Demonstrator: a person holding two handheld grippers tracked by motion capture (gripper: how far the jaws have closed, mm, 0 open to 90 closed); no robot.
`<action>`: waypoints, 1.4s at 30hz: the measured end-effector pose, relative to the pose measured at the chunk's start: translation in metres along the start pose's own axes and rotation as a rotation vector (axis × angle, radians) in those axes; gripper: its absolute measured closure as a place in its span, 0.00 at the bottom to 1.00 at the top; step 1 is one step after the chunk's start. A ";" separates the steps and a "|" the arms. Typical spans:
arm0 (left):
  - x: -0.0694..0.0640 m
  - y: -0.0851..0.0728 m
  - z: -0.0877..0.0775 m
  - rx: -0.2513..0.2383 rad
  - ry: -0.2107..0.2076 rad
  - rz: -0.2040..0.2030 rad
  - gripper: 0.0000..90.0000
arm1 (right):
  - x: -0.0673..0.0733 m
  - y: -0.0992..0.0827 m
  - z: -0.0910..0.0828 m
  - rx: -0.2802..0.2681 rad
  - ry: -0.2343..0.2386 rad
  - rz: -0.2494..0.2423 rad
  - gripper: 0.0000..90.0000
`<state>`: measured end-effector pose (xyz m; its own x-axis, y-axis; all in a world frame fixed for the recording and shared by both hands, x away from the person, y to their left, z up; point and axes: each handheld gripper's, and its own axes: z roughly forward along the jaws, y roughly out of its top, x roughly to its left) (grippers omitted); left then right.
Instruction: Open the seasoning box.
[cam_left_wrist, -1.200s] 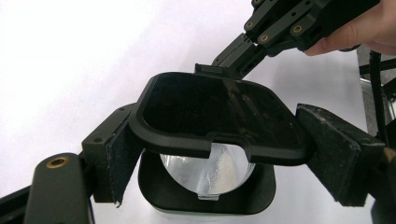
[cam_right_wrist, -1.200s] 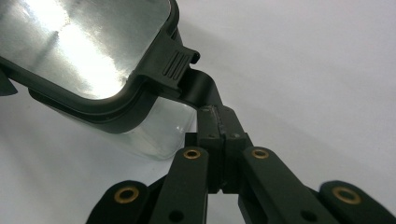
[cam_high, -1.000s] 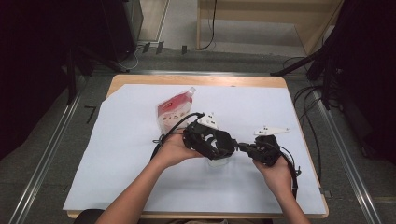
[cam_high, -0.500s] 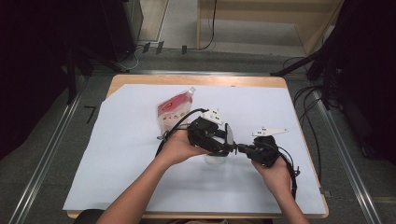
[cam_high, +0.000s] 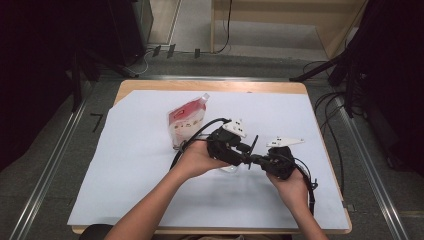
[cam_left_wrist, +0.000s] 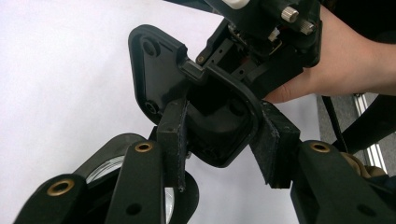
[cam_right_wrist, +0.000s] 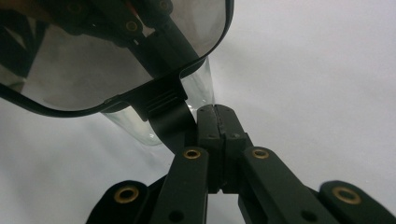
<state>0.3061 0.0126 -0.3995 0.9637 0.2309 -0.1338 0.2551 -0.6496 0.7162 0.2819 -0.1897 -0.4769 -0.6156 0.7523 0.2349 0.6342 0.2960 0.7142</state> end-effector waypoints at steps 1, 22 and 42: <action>-0.001 0.000 0.000 -0.001 0.000 -0.005 0.67 | 0.000 0.000 -0.001 -0.003 0.011 0.004 1.00; -0.001 -0.005 -0.008 -0.017 -0.034 -0.045 0.61 | 0.010 -0.008 -0.015 -0.022 0.059 0.022 1.00; 0.017 -0.049 -0.057 -0.056 0.009 -0.162 0.56 | 0.012 -0.016 0.001 0.020 0.091 0.000 1.00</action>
<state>0.3059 0.0895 -0.3982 0.9096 0.3359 -0.2446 0.4020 -0.5623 0.7226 0.2650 -0.1853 -0.4861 -0.6550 0.6961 0.2939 0.6426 0.3084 0.7014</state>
